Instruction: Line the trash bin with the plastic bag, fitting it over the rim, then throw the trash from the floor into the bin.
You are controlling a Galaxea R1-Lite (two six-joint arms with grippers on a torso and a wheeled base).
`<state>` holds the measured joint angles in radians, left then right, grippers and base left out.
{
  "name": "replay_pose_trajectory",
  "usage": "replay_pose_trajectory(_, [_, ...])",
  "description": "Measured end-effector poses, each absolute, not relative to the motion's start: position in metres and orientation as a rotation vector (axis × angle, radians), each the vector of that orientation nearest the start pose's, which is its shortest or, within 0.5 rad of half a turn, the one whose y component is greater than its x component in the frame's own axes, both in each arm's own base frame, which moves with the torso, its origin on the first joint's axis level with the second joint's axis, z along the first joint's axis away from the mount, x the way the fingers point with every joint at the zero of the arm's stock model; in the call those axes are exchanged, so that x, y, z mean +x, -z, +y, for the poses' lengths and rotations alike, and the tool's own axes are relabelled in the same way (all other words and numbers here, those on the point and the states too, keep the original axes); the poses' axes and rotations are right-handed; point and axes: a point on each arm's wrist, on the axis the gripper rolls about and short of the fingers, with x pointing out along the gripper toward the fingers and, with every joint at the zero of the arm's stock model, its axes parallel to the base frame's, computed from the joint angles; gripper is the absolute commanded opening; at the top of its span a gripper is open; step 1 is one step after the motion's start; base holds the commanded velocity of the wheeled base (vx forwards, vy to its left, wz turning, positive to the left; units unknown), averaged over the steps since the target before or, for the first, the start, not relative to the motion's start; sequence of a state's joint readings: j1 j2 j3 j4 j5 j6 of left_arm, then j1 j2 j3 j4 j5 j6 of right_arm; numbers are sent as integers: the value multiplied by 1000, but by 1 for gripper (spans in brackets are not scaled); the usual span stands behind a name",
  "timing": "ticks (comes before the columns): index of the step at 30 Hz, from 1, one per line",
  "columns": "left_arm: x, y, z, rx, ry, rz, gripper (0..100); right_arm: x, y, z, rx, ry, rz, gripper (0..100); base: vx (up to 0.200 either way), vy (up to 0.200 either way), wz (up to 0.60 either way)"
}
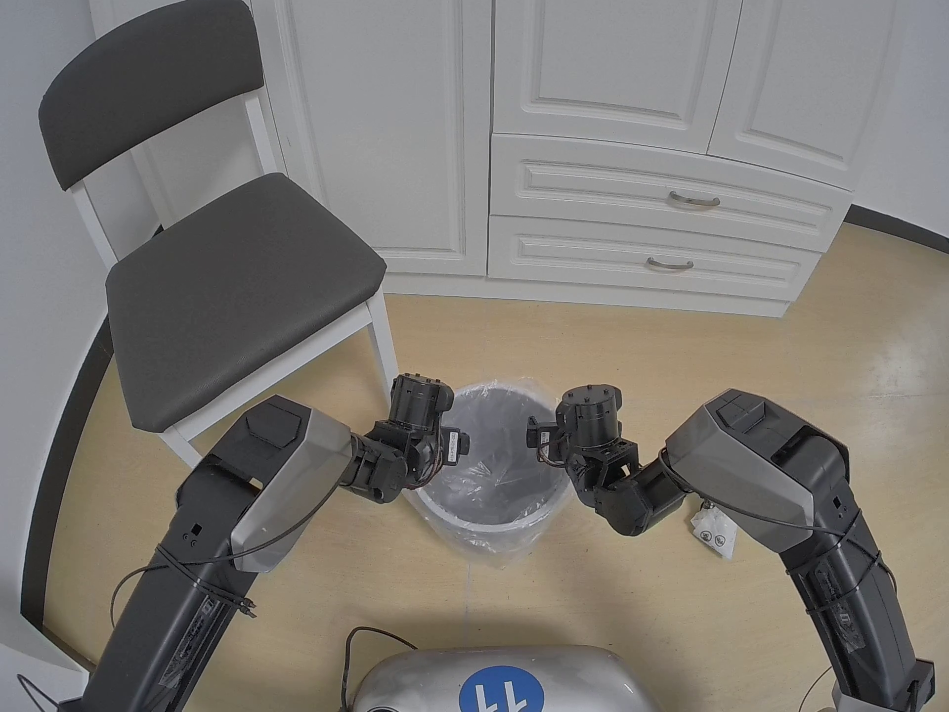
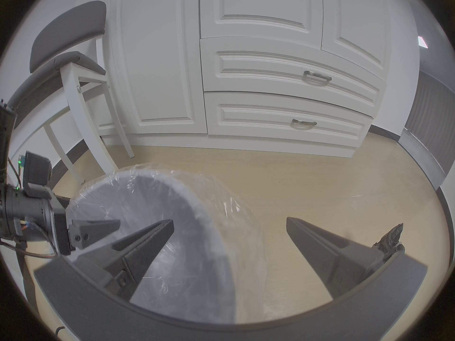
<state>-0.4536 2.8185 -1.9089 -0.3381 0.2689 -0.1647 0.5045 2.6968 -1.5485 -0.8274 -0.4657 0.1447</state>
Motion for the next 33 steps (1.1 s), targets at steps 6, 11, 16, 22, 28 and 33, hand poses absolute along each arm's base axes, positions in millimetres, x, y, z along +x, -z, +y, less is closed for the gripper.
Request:
replay_pose_trajectory(6, [467, 34, -231, 6, 208, 562, 100, 437, 29, 234, -9, -70, 302, 100, 0, 0, 0])
replay_pose_trajectory(11, [453, 10, -233, -16, 252, 551, 100, 430, 25, 233, -14, -89, 311, 100, 0, 0, 0])
replay_pose_trajectory(16, [450, -7, -229, -19, 250, 531, 100, 428, 22, 232, -17, -91, 310, 100, 0, 0, 0])
replay_pose_trajectory(22, [441, -16, -207, 79, 271, 564, 100, 428, 19, 228, -37, -87, 311, 100, 0, 0, 0])
replay_pose_trajectory(28, [428, -23, -161, 228, 430, 609, 100, 428, 18, 223, -59, -81, 314, 100, 0, 0, 0])
replay_pose_trajectory(33, [432, -25, -115, 265, 435, 624, 100, 432, 19, 214, -82, -83, 322, 100, 0, 0, 0])
